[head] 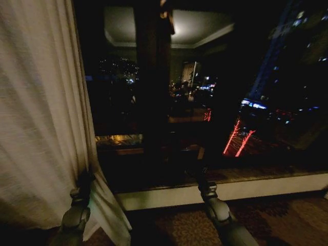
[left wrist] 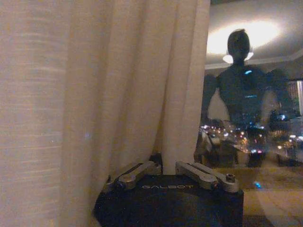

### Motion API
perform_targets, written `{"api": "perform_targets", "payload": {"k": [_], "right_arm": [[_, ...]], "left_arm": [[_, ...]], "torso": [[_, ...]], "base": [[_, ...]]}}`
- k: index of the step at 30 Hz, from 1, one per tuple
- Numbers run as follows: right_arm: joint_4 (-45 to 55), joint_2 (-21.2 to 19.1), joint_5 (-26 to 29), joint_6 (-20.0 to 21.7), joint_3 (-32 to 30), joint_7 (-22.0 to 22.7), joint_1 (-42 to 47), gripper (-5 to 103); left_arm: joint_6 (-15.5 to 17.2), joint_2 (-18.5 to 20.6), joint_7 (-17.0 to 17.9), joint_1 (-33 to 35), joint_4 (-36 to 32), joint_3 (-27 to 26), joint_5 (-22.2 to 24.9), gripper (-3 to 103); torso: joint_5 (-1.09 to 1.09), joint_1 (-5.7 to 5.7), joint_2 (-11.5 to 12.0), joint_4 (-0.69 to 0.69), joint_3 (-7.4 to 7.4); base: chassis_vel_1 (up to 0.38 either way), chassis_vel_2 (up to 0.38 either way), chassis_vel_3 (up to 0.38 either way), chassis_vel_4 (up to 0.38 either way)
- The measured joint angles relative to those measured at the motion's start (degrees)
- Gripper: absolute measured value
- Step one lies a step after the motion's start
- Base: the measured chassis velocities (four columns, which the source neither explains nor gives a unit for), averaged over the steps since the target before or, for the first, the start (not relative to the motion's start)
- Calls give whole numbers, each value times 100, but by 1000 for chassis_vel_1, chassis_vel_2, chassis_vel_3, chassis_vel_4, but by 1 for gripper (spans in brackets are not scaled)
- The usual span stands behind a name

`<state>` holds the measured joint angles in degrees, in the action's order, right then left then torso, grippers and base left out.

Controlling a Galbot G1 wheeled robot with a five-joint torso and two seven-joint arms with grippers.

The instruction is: Open the curtains by pulling them apart, changing their state from closed to fully open.

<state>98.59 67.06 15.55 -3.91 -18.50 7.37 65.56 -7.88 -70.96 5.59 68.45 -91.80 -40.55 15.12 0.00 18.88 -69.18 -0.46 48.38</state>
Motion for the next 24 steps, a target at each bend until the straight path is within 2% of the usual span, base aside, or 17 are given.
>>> {"api": "perform_targets", "payload": {"k": [24], "right_arm": [[0,0,0,0,0,0,0,100]], "left_arm": [[-86,10,-13,191,-116,-86,3,0]], "torso": [[0,0,0,0,0]], "base": [[381,322,-384,-324]]}}
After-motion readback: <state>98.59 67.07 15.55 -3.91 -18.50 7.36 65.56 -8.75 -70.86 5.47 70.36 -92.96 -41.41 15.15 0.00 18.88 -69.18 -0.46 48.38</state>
